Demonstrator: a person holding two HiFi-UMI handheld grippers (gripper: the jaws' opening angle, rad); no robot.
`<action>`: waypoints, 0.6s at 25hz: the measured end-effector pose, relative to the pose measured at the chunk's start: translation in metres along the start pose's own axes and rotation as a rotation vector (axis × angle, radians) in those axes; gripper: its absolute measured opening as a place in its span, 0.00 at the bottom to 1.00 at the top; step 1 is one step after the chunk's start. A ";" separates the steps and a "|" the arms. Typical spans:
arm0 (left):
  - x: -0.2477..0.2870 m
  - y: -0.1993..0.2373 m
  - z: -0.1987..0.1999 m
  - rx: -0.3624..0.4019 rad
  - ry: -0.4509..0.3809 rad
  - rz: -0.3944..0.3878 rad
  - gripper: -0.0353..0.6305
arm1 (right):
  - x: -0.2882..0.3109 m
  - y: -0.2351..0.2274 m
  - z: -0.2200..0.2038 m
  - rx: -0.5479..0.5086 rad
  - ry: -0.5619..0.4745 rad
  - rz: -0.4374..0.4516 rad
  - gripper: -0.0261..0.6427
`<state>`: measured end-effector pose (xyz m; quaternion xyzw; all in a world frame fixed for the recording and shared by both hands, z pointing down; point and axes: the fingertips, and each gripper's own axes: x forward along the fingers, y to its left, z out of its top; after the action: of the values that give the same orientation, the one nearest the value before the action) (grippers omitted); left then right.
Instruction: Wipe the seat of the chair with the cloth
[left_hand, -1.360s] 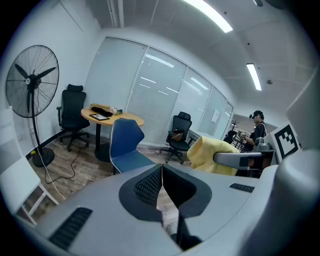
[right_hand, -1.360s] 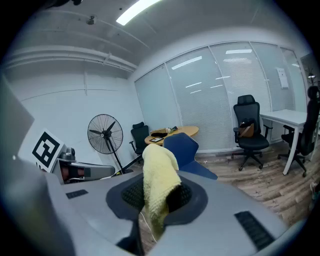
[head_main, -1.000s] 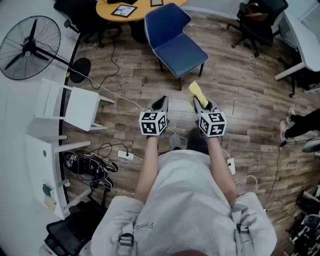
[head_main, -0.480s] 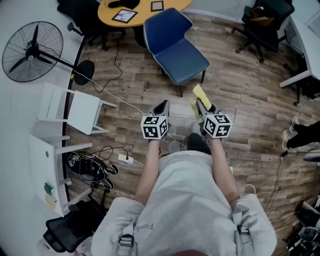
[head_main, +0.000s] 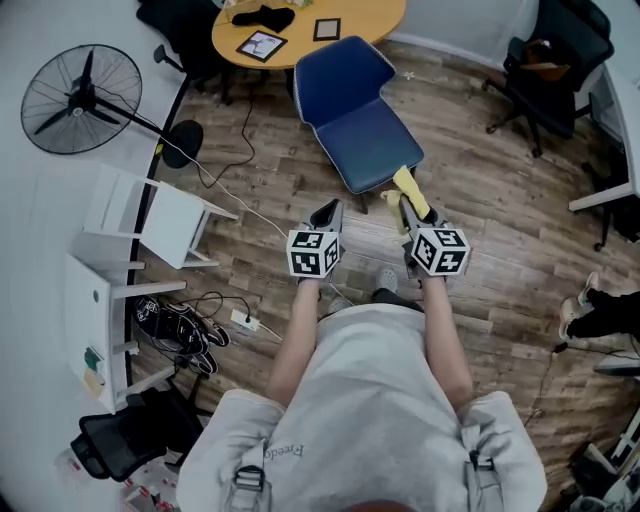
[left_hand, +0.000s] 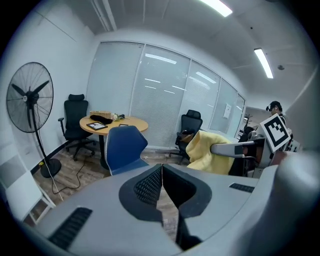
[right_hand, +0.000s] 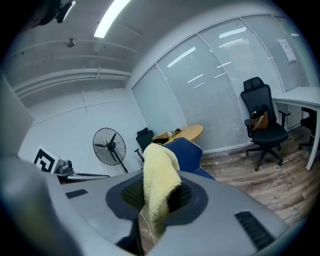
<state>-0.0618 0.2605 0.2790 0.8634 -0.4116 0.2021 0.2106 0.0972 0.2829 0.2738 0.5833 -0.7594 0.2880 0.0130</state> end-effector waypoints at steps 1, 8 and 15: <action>0.002 -0.001 0.003 0.006 0.000 0.011 0.09 | 0.002 -0.005 0.002 0.009 -0.002 0.005 0.16; 0.007 -0.002 0.007 -0.004 -0.002 0.095 0.09 | 0.019 -0.028 -0.003 0.037 0.035 0.039 0.16; 0.013 0.002 0.002 -0.012 0.010 0.119 0.09 | 0.034 -0.038 -0.014 0.093 0.053 0.071 0.16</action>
<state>-0.0556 0.2497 0.2844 0.8351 -0.4623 0.2160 0.2056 0.1159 0.2532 0.3139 0.5479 -0.7648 0.3388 -0.0042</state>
